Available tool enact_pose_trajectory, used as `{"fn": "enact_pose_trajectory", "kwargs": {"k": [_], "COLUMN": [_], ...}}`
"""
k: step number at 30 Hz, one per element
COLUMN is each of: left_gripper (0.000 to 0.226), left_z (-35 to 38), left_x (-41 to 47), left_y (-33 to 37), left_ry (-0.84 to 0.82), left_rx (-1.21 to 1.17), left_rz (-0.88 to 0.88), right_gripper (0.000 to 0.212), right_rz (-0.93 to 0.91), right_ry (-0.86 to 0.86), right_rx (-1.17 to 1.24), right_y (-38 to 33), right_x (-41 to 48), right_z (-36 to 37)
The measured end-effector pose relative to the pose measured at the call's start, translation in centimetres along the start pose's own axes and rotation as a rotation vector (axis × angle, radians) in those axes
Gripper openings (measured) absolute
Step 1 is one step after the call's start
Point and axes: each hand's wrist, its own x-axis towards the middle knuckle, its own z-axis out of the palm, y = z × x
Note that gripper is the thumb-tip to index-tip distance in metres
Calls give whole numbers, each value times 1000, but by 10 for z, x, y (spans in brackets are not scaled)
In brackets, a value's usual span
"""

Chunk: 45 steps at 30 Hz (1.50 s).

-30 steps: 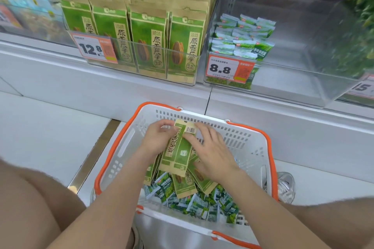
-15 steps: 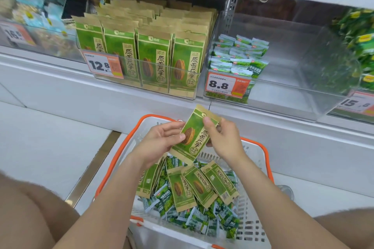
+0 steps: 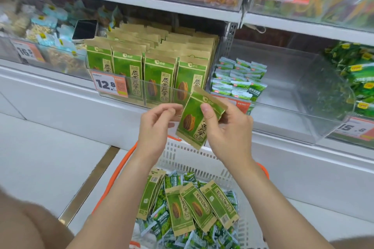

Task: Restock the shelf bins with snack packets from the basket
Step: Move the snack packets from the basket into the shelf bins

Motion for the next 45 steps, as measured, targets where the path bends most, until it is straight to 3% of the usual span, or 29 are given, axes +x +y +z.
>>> {"fn": "enact_pose_trajectory", "kwargs": {"k": [3,5,8,14,18,21,23,28,32,36,38,40,43,45], "left_gripper": [34,40,47,58,61,64,66,71,68,44,28,17,15,19], "left_z": [-1,-5,-8,-7,-7,-7,-6,-4,-3,-1,-1,-3,-10,-13], "left_x": [5,12,19,15,14,14,14,12,13,7,5,4,-1,-10], "left_y": [21,26,20,12,10,8,7,4,3,-7,-21,-42,-80,-105], "left_ry": [193,205,152,168,167,146,128,67,76,256,284,219,13,-212], "left_rx": [251,428,584,836,875,863,823,732,756,641,656,727,890,1007], "left_rz": [288,427,451,461,464,459,457,467,496,552,502,401,163,-43], "right_gripper": [20,23,22,24,37,45,48,41,50,18,9,10,18,23], "right_rz": [-118,-164,-199,-176,-101,-55,-78,-96,-179,-427,-505,-466,-249,-138], "right_ry": [173,234,237,-46,-223,-413,-442,-362,-224,-5,-91,-247,-564,-781], "right_rx": [55,107,110,-142,-532,-666,-731,-810,-888,-566,-437,-431,-534,-601], "right_y": [-35,-52,-57,-37,-28,-28,-26,-22,-24,-25,-14,8,44,62], "right_x": [27,46,72,103,114,118,121,118,103,65,33,0,-42,-64], "right_z": [-10,-13,-11,8,20,26,27,28,31,22,24,30,36,34]}}
